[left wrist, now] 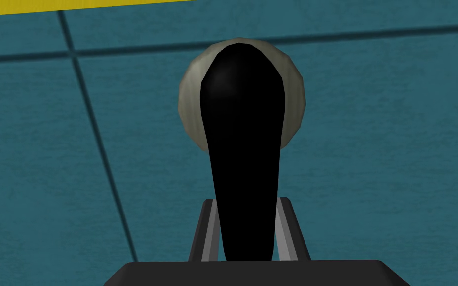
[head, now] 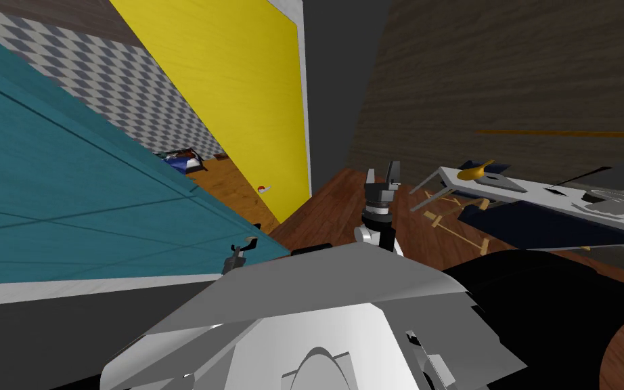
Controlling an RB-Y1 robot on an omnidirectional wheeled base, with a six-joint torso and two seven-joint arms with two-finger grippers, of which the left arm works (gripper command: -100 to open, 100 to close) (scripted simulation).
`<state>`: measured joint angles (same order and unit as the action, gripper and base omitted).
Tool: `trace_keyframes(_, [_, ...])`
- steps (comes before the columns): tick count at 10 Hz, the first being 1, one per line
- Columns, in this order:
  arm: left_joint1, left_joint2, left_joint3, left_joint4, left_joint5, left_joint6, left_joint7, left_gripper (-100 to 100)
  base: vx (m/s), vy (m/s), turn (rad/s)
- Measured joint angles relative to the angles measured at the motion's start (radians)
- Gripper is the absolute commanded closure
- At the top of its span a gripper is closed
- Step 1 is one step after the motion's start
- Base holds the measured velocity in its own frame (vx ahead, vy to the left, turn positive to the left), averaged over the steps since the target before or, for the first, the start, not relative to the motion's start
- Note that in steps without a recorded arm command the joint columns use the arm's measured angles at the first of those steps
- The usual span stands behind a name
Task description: Pull the door open
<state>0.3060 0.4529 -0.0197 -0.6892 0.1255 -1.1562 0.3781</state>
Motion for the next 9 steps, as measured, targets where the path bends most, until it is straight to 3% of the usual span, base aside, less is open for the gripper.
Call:
trace_keyframes(4, [-0.078, -0.012, -0.008, 0.02, 0.027, 0.06, -0.03, 100, -0.25, 0.053, -0.167])
trace_keyframes(5, [-0.105, -0.015, -0.013, 0.048, 0.031, 0.061, -0.034, 100, -0.198, 0.033, -0.136])
trace_keyframes(7, [-0.126, -0.022, -0.016, 0.048, 0.041, 0.083, -0.048, 100, -0.164, 0.039, -0.097])
trace_keyframes(8, [-0.121, -0.024, -0.016, 0.011, 0.048, 0.116, -0.056, 100, -0.098, 0.025, -0.051])
trace_keyframes(9, [-0.148, -0.028, -0.018, 0.041, 0.049, 0.115, -0.06, 100, -0.136, 0.04, -0.139])
